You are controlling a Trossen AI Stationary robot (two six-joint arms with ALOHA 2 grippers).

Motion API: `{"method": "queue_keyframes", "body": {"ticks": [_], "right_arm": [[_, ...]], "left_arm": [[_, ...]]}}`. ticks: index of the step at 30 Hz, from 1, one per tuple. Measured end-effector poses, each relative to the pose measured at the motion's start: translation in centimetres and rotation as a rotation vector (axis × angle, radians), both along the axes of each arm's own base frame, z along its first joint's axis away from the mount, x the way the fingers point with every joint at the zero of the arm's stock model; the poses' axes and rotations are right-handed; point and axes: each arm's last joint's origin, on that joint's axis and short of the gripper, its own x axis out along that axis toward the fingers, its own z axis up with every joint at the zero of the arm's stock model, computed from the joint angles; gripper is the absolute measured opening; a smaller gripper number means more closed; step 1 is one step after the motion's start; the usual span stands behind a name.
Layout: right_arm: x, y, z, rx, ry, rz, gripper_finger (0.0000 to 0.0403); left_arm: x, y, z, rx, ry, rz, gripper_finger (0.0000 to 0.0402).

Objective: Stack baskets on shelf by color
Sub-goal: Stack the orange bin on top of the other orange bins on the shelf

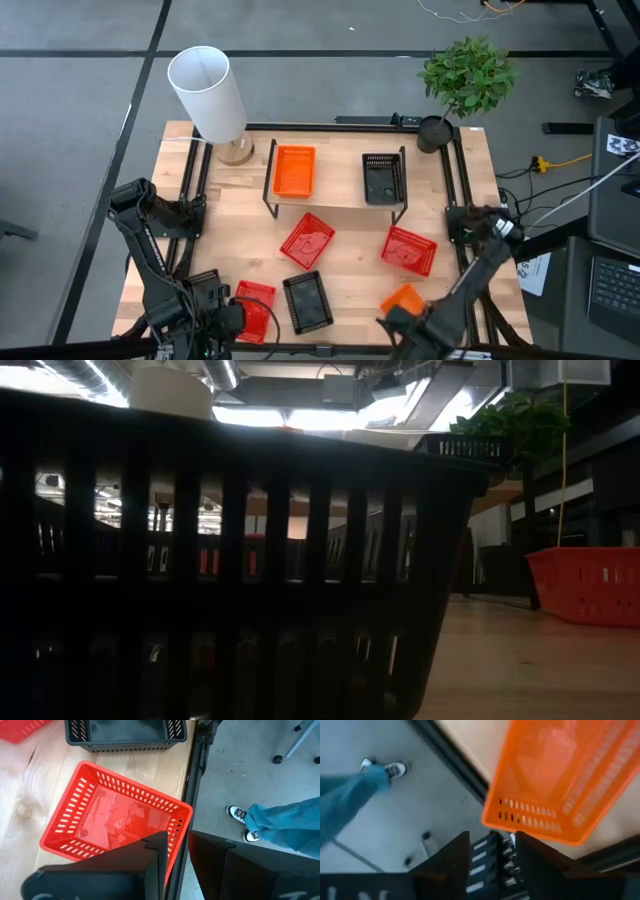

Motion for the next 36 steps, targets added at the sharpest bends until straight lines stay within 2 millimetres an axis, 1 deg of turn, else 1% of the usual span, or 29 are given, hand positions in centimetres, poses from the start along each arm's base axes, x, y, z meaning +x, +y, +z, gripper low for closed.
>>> {"method": "queue_keyframes", "body": {"ticks": [3,6,8,10,13,16,18,20,26,30,32,36], "right_arm": [[-1.4,0.1,-2.0,-0.076,0.063,-0.11,0.0158],[-1.8,-0.1,-3.1,-0.105,0.09,-0.18,0.0158],[-1.3,0.0,-3.9,-0.067,0.052,-0.191,0.0158],[-0.7,-0.3,-4.9,-0.057,0.01,-0.216,0.0158],[0.1,-1.6,-6.6,-0.082,0.007,-0.272,0.0158],[1.2,-2.9,-7.2,-0.104,-0.008,-0.298,0.0158],[2.3,-3.7,-7.1,-0.107,-0.047,-0.287,0.0158],[3.6,-4.3,-6.6,-0.115,-0.118,-0.272,0.0158],[8.2,-6.5,-5.4,-0.134,-0.425,-0.298,0.0158],[10.3,-8.2,-4.0,-0.15,-0.488,-0.274,0.0158],[10.9,-8.3,-3.0,-0.136,-0.515,-0.224,0.0158],[11.2,-6.8,-0.4,-0.1,-0.606,-0.101,0.0158]], "left_arm": [[0.0,0.0,0.0,0.0,0.0,0.0,0.0069],[0.0,0.0,0.0,0.0,0.0,0.0,0.0069],[0.0,0.0,0.0,0.0,0.0,0.0,0.0069],[0.0,0.0,0.0,0.0,0.0,0.0,0.0069],[0.0,0.0,0.0,-0.001,0.0,0.001,0.0069],[0.0,0.0,0.0,-0.001,0.0,0.001,0.0069],[0.0,0.0,0.0,0.0,0.0,0.001,0.0069],[0.0,0.0,0.0,0.0,0.0,0.0,0.0069],[0.2,0.1,0.0,-0.001,0.0,0.007,0.0069],[0.5,0.3,0.0,-0.002,0.002,0.015,0.0069],[0.5,0.3,0.0,-0.003,0.003,0.017,0.0069],[0.5,0.3,0.0,-0.003,0.003,0.016,0.0069]]}}
